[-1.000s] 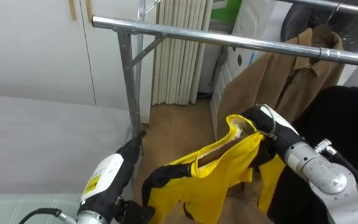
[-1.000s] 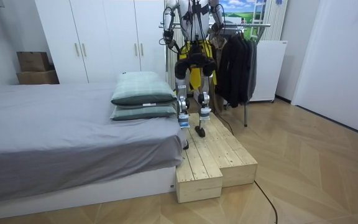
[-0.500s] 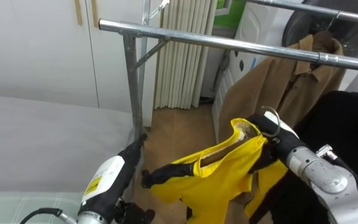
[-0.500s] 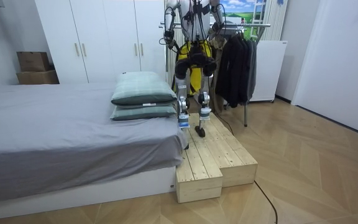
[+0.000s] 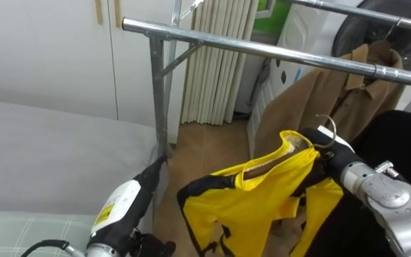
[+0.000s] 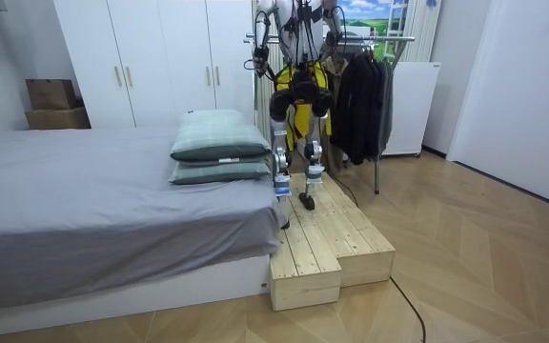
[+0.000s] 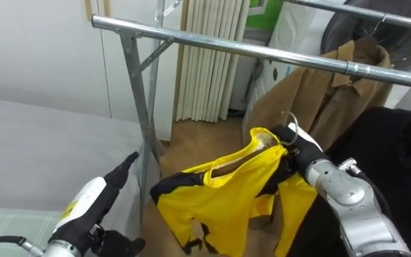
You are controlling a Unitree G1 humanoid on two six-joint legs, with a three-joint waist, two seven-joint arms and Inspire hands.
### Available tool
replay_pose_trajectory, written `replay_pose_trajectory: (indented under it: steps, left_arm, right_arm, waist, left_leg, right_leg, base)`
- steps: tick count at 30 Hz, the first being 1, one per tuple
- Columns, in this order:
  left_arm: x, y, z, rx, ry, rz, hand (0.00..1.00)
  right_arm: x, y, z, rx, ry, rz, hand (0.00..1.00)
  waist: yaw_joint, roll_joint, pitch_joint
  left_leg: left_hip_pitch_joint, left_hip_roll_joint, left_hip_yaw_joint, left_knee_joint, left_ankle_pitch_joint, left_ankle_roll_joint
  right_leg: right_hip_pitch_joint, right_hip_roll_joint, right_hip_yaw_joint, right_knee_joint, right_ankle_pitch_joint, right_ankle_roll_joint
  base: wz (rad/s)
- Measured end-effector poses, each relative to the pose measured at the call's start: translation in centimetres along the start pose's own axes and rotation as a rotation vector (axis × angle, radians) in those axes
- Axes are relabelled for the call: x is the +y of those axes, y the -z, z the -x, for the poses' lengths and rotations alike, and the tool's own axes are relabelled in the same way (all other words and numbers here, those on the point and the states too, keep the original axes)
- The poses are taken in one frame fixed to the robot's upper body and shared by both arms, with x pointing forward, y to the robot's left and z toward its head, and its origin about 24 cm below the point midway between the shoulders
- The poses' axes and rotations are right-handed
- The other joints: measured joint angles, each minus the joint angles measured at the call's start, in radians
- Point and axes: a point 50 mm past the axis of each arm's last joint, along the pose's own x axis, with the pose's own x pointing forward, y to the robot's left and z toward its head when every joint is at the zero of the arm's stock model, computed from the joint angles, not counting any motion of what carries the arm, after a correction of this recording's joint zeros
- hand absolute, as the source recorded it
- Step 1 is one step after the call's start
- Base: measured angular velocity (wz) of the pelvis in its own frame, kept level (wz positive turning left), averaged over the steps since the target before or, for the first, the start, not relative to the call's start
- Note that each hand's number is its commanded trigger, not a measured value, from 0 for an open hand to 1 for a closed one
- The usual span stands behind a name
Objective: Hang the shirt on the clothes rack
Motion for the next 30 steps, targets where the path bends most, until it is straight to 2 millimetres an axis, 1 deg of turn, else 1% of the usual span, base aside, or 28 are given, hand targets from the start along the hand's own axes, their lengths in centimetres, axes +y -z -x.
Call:
replay_pose_trajectory:
  steps: [6, 9, 14, 16, 19, 22, 23, 25, 27, 28, 29, 30]
  left_arm:
    - [0.1, 0.4, 0.1, 0.028, 0.002, -0.004, 0.0]
    - [0.3, 0.6, 0.2, 0.038, -0.002, -0.007, 0.0]
    - [0.0, 0.9, 0.5, 0.05, 0.006, -0.003, 0.0]
    - [0.1, 1.0, 0.6, 0.056, 0.006, -0.007, 0.0]
    - [0.2, 1.1, 0.6, 0.06, 0.001, -0.015, 0.0]
    - [0.3, 1.2, 0.6, 0.064, 0.011, -0.05, 0.0]
    - [0.4, 1.3, 0.7, 0.066, 0.012, -0.052, 0.0]
    - [0.4, 1.5, 0.7, 0.077, 0.014, -0.057, 0.0]
    - [0.4, 1.6, 0.7, 0.082, 0.017, -0.059, 0.0]
    - [0.4, 1.6, 0.8, 0.085, 0.019, -0.059, 0.0]
    - [0.2, 1.7, 0.8, 0.086, 0.028, -0.058, 0.0]
    - [0.0, 1.7, 0.8, 0.086, 0.043, -0.056, 0.0]
  right_arm:
    - [-0.9, 0.3, 0.2, 0.02, -0.023, -0.002, 1.0]
    - [-1.4, 0.6, 0.0, 0.051, -0.022, -0.008, 1.0]
    - [-1.9, 1.0, 0.1, 0.08, -0.036, -0.016, 1.0]
    - [-2.1, 0.8, -0.1, 0.086, -0.04, -0.017, 1.0]
    - [-2.5, 0.4, -0.3, 0.085, -0.041, -0.018, 1.0]
    - [-3.0, 0.4, -0.2, 0.093, -0.031, -0.008, 1.0]
    - [-3.0, 0.4, -0.2, 0.094, -0.03, -0.008, 1.0]
    - [-3.0, 0.4, -0.2, 0.093, -0.031, -0.009, 1.0]
    - [-3.0, 0.4, -0.2, 0.093, -0.039, -0.012, 1.0]
    - [-3.0, 0.4, -0.2, 0.095, -0.04, -0.013, 1.0]
    - [-3.0, 0.7, -0.1, 0.103, -0.038, -0.016, 1.0]
    - [-3.0, 0.8, -0.1, 0.11, -0.038, -0.02, 1.0]
  waist:
    - [0.002, 0.0, -0.0002]
    - [0.001, -0.001, -0.0006]
    - [0.002, -0.005, -0.0025]
    - [0.006, -0.009, -0.0019]
    - [0.005, -0.015, -0.0038]
    - [0.008, -0.033, -0.0052]
    - [0.008, -0.035, -0.0058]
    - [0.008, -0.041, -0.0067]
    - [0.007, -0.041, -0.0062]
    - [0.009, -0.041, -0.0061]
    - [0.014, -0.04, -0.0052]
    - [0.02, -0.036, -0.0017]
  left_leg:
    - [0.0, 0.008, -0.002, -0.001, 0.001, -0.002]
    - [-0.002, 0.009, -0.011, 0.0, 0.002, -0.004]
    - [0.008, 0.011, -0.012, 0.0, 0.006, -0.01]
    - [0.011, 0.01, -0.013, 0.001, 0.006, -0.011]
    - [0.01, 0.01, -0.015, 0.004, 0.007, -0.012]
    - [0.01, 0.013, -0.027, 0.012, 0.01, -0.018]
    - [0.009, 0.014, -0.028, 0.015, 0.01, -0.018]
    - [0.005, 0.016, -0.028, 0.031, 0.01, -0.018]
    - [-0.007, 0.016, -0.024, 0.077, 0.005, -0.026]
    - [-0.012, 0.016, -0.021, 0.099, 0.003, -0.03]
    - [-0.025, 0.018, -0.006, 0.152, -0.002, -0.037]
    - [-0.044, 0.024, 0.001, 0.22, -0.006, -0.041]
  right_leg:
    - [0.006, 0.0, -0.018, -0.002, -0.002, -0.002]
    - [0.007, 0.0, -0.026, -0.002, -0.003, -0.005]
    - [0.016, 0.0, -0.032, 0.003, -0.007, -0.01]
    - [0.013, -0.001, -0.031, 0.017, -0.013, -0.015]
    - [0.013, 0.0, -0.031, 0.019, -0.014, -0.017]
    - [0.016, 0.001, -0.041, 0.024, -0.018, -0.024]
    - [0.016, 0.001, -0.044, 0.024, -0.019, -0.026]
    - [0.017, -0.001, -0.048, 0.03, -0.025, -0.033]
    - [0.016, -0.008, -0.056, 0.06, -0.054, -0.042]
    - [0.017, -0.011, -0.056, 0.07, -0.065, -0.041]
    - [0.021, -0.015, -0.055, 0.09, -0.08, -0.045]
    - [0.037, -0.016, -0.054, 0.099, -0.092, -0.05]
  base:
    - [0.08]
    - [0.07]
    - [0.03]
    - [0.0]
    - [0.0]
    - [0.08]
    - [0.1]
    - [0.08]
    - [0.11]
    - [0.11]
    - [0.08]
    - [0.09]
